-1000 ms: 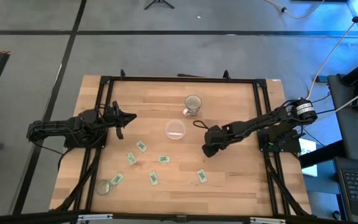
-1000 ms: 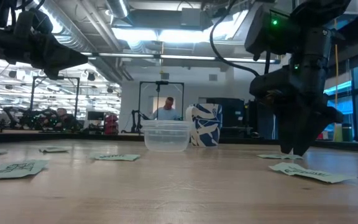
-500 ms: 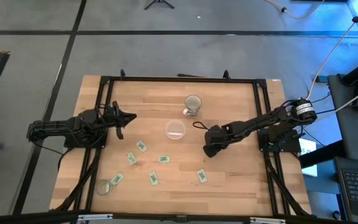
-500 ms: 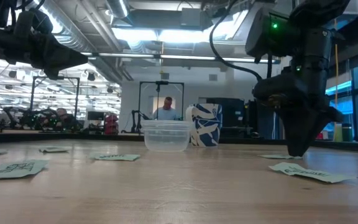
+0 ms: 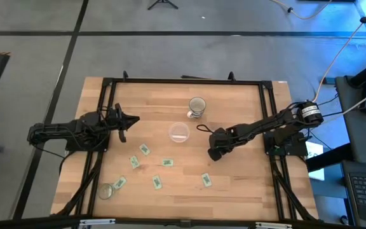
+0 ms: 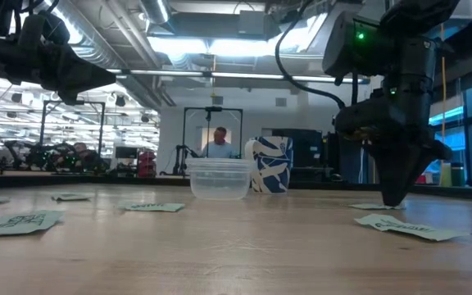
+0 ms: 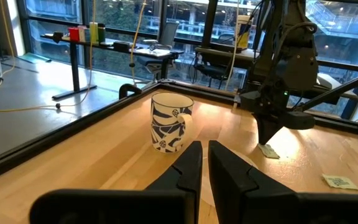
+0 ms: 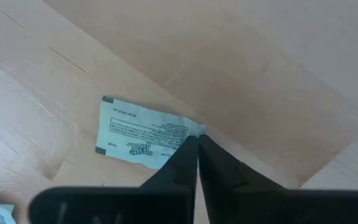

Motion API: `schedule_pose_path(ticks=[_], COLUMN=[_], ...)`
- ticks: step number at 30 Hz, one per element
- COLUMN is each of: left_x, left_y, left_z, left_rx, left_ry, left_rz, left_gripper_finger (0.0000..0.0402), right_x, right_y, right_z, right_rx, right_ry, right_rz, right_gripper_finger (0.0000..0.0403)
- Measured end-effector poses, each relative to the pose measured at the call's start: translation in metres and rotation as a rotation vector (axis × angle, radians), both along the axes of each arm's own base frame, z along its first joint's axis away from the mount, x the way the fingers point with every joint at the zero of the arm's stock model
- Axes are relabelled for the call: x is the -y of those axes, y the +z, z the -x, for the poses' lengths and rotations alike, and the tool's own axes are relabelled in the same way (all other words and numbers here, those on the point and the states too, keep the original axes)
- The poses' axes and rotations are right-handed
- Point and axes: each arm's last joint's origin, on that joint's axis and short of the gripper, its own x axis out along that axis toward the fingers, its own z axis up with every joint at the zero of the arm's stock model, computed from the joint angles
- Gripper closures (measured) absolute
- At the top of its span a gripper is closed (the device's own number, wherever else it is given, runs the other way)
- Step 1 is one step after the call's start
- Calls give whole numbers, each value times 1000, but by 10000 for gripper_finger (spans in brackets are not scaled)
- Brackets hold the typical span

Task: Pick and place Stevia / Truvia into bins
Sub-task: Put the stevia packet into the transparent container

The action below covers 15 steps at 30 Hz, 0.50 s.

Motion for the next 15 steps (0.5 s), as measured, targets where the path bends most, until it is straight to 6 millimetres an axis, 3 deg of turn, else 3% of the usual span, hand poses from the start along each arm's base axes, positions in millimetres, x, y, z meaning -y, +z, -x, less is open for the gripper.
schedule_pose_path(ticks=[9,15], left_x=[0,0], left_y=[0,0], left_z=[0,0], left_rx=[0,0], left_ry=[0,0], left_rz=[0,0], left_gripper_finger=[380,380], right_x=[0,1], right_y=[6,46], right_z=[-3,-18], right_rx=[0,117], right_ry=[51,92], right_rz=[48,132], right_gripper_finger=[400,402])
